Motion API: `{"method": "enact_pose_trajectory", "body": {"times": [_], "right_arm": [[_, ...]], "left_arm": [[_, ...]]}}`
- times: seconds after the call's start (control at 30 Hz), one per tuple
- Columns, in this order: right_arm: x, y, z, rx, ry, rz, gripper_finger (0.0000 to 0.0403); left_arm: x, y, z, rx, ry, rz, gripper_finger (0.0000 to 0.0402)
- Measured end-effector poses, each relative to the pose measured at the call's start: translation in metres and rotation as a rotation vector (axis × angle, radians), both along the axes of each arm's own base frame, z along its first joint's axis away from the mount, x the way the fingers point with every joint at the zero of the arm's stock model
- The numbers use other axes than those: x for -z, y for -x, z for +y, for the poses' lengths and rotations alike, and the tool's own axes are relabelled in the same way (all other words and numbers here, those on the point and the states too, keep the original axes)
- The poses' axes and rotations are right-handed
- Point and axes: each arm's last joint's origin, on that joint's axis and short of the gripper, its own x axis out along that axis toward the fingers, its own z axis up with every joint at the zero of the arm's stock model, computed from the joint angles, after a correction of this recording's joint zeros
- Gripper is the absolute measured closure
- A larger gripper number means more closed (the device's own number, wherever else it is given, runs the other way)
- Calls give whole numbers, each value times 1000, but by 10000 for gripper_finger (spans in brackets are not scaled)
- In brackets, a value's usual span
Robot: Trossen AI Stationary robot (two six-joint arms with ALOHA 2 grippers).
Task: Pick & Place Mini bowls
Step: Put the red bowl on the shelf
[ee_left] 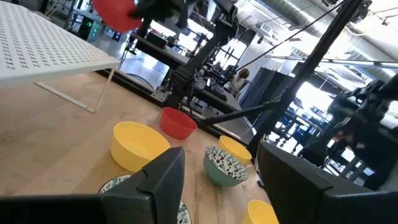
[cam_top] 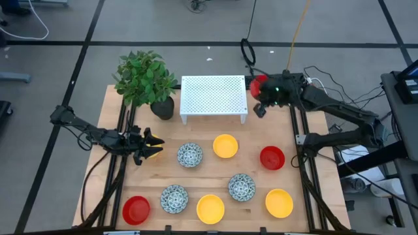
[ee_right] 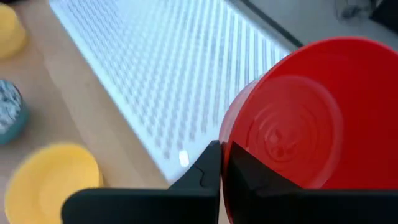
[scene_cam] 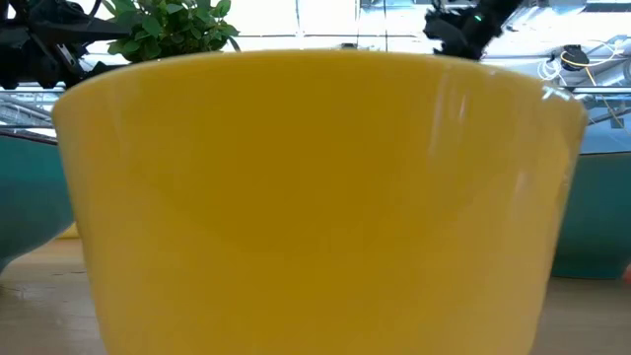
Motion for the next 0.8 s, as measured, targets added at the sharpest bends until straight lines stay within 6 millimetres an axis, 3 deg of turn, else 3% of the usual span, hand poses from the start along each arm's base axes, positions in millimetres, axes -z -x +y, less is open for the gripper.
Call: {"method": "enact_pose_trajectory", "body": {"times": [0.13,0.23,0.5,0.8], "right_arm": [[-18,-26,-15,-16,11,-12,402],[-16,-48,-25,-84,-22,-3,402],[18,-92,-52,-131,-44,98,403],[48,-112,-75,-92,-48,118,403]], "left_arm": [[0,0,0,0,0,0,195],[0,0,0,0,0,0,195],[0,0,0,0,0,0,195],[0,0,0,0,0,1,194]]}}
